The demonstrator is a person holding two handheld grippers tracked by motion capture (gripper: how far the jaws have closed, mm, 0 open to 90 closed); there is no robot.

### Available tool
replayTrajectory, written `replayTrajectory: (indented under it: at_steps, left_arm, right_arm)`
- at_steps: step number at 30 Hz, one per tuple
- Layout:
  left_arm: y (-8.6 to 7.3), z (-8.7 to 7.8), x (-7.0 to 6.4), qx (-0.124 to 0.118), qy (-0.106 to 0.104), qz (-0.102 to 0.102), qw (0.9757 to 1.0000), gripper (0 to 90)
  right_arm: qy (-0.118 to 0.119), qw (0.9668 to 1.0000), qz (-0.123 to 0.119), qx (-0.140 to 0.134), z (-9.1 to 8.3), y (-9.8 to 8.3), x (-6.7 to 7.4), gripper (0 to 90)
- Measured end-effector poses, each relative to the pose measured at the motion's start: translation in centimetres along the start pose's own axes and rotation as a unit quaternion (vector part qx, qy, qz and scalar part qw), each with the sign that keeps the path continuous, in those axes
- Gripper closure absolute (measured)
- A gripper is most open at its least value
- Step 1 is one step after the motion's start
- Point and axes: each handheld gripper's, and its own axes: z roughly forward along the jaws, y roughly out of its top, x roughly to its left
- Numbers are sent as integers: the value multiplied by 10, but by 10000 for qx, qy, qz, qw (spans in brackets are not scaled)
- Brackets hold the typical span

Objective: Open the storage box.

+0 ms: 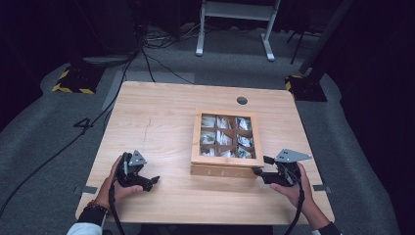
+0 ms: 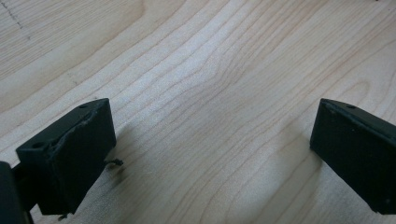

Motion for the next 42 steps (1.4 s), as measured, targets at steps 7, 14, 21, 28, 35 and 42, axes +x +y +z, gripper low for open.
replayTrajectory:
  at_steps: [7, 14, 21, 28, 35, 42]
  left_arm:
    - [1, 0, -1, 13, 20, -25, 10000, 5]
    - [6, -1, -1, 153, 16, 4, 9999, 20]
    - [23, -8, -4, -103, -78, 155, 9998, 205]
    - [71, -18, -22, -665, -58, 594, 9960, 173]
    - [105, -21, -39, -1005, -84, 915, 9907, 179]
    - [134, -21, -56, -1261, -55, 1231, 9843, 187]
  right_arm:
    - [-178, 9995, -154, -197, -6, 9, 3, 332]
    - [-236, 9987, -160, -416, -11, 15, 3, 324]
    - [-300, 9975, -115, -633, -16, 22, 3, 322]
    - [-373, 9958, -77, -835, -20, 32, 1, 324]
    - [-450, 9945, -8, -950, -21, 40, 0, 324]
    - [-520, 9932, 21, -1046, -22, 46, -1, 322]
